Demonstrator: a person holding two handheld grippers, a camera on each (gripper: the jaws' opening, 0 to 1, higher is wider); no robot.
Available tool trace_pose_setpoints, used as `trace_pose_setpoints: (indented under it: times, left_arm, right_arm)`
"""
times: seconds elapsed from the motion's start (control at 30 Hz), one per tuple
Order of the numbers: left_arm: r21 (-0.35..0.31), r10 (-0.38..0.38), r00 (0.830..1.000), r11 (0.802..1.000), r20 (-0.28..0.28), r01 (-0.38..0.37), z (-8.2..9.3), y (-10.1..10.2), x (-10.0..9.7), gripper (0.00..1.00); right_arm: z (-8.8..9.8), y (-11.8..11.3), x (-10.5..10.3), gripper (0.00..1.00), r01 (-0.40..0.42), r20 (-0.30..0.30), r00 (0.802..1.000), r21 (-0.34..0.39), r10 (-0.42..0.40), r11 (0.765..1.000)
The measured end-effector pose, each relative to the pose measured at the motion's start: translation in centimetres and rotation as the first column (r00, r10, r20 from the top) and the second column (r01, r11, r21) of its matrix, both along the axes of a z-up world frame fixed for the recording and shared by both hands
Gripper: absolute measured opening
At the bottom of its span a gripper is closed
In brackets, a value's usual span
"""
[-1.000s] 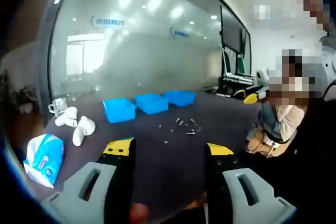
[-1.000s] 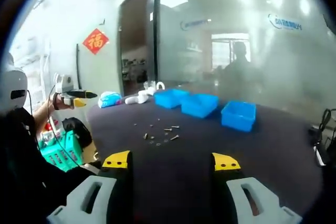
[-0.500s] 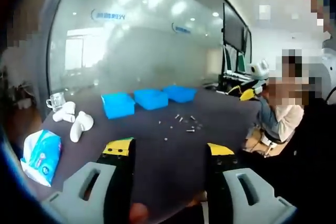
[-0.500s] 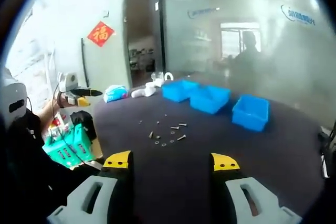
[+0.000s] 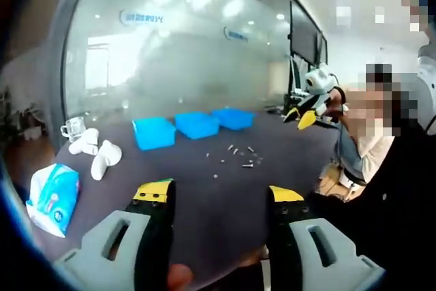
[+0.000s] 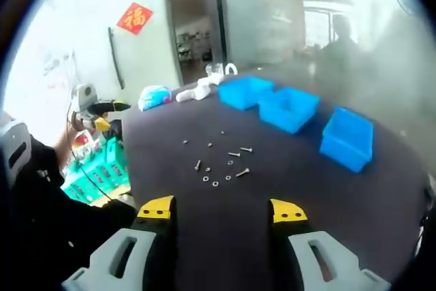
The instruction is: Sort the screws, nuts, and washers into the corresponding bins
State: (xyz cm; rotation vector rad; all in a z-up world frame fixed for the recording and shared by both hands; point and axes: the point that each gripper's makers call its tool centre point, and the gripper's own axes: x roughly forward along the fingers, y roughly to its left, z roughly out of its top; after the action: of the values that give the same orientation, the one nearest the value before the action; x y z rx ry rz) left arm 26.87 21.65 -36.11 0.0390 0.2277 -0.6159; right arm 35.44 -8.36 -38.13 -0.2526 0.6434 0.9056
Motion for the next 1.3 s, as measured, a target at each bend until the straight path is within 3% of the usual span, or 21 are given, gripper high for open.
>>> trace_pose_setpoints:
  times: [0.27,0.57,1.0,1.3]
  left_arm:
    - [-0.005,0.013,1.000,1.000,-0.007,-0.013,-0.3,0.7,-0.3,0.51]
    - [-0.009,0.019,1.000,1.000,-0.011,-0.019,-0.5,1.1,-0.5,0.51]
    - [-0.012,0.034,0.999,0.999,-0.019,-0.034,-0.8,1.7,-0.9,0.51]
    - [-0.016,0.038,0.999,0.999,-0.021,-0.038,-0.8,1.8,-1.1,0.52]
  right_arm:
    - [-0.7,2.0,1.2,0.47,-0.039,-0.030,0.999,-0.049,0.037,0.998]
    - [-1.1,2.7,2.2,0.47,-0.079,-0.032,0.997,-0.100,0.076,0.992]
    - [-1.9,3.3,3.8,0.47,-0.181,-0.033,0.984,-0.204,0.178,0.962]
    - [-2.2,4.6,3.6,0.46,-0.243,-0.042,0.970,-0.255,0.240,0.936]
